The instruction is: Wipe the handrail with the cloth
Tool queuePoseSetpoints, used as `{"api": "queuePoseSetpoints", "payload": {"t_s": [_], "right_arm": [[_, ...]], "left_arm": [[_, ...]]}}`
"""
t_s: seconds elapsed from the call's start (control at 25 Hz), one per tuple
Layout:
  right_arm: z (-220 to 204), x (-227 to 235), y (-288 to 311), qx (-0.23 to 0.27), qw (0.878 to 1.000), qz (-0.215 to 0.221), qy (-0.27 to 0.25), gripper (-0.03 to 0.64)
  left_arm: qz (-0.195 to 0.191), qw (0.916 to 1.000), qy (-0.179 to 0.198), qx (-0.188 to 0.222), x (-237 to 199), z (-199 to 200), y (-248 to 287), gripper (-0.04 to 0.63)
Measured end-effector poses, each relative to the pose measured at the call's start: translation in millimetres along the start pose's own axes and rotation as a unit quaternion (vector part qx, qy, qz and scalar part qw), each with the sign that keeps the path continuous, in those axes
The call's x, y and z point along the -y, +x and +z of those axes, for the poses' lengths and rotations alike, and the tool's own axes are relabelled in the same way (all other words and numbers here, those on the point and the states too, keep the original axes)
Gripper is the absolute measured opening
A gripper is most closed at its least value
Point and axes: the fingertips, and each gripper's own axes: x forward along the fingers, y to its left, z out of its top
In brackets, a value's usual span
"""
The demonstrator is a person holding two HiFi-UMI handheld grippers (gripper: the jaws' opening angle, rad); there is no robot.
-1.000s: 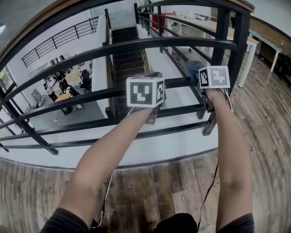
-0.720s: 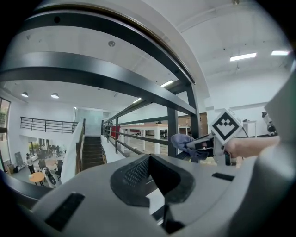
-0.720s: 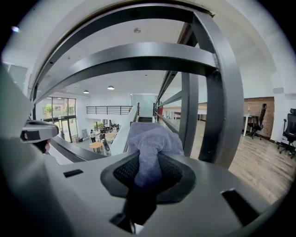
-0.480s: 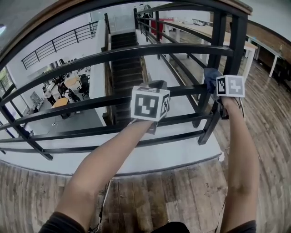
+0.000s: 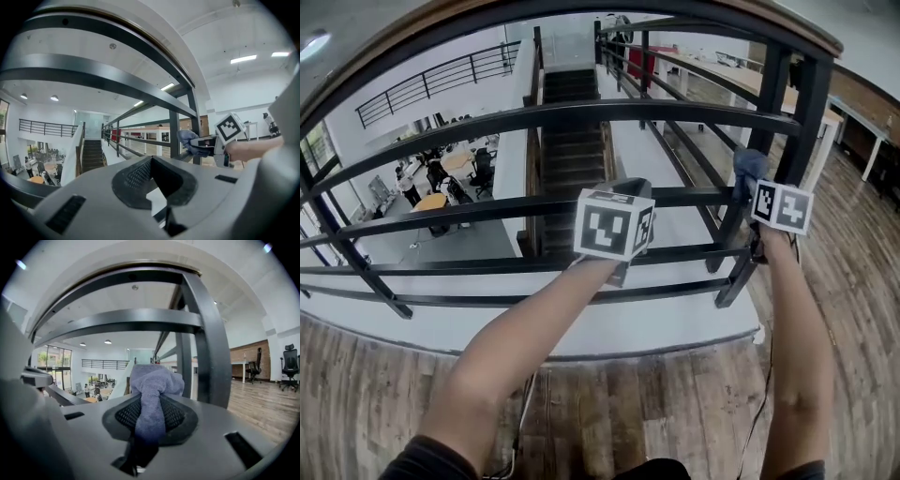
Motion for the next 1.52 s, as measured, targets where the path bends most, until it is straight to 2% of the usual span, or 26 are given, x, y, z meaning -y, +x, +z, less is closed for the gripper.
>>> {"api": "queuePoseSetpoints", "payload": {"t_s": [0.16,0.28,0.56,0.64,0.76,0.88,1.04,1.16,1.24,1.32,1.4,1.52], "right_arm": [[12.5,-100.6,-25.5,0.054,0.996,0.063,-0.029,0.090],[20.0,-180.6,-44.8,0.081,0.990,0.107,-0.047,0.091],[5.0,-380.1,-74.3,0.094,0.972,0.203,-0.066,0.091],[-6.1,-438.8,-74.9,0.099,0.967,0.224,-0.065,0.091],[-20.1,-526.3,-85.4,0.102,0.957,0.258,-0.084,0.091],[-25.1,-590.8,-113.6,0.093,0.945,0.295,-0.105,0.091],[-41.2,-649.0,-148.1,0.070,0.937,0.326,-0.102,0.091],[-66.1,-707.8,-153.2,0.048,0.930,0.349,-0.105,0.091],[-78.9,-744.9,-155.2,0.033,0.925,0.363,-0.108,0.091],[-90.1,-782.0,-155.7,0.018,0.923,0.371,-0.103,0.091],[-100.0,-822.5,-154.8,0.005,0.922,0.375,-0.095,0.091],[-113.9,-882.1,-152.9,-0.015,0.919,0.384,-0.086,0.091]], "left_arm": [[0.015,0.9998,0.004,0.016,-34.7,0.2,-42.7,-0.002],[0.038,0.9991,-0.009,0.013,-81.5,-17.3,-81.7,-0.002],[0.119,0.9912,-0.043,0.039,-219.5,-43.6,-204.6,-0.002],[0.136,0.9893,-0.044,0.031,-257.1,-61.3,-236.8,-0.002],[0.172,0.9819,-0.076,0.019,-312.3,-96.7,-287.2,-0.002],[0.209,0.9722,-0.103,0.019,-343.5,-117.1,-342.7,-0.002],[0.251,0.9634,-0.092,0.017,-364.2,-128.4,-412.7,-0.002],[0.277,0.9563,-0.091,0.018,-398.7,-149.5,-460.8,-0.002],[0.285,0.9544,-0.088,0.014,-420.3,-159.4,-488.0,-0.002],[0.283,0.9532,-0.103,0.022,-442.2,-167.8,-513.1,-0.002],[0.291,0.9482,-0.123,0.036,-467.5,-178.3,-538.5,-0.002],[0.308,0.9416,-0.131,0.039,-501.0,-198.2,-565.8,-0.002]]}}
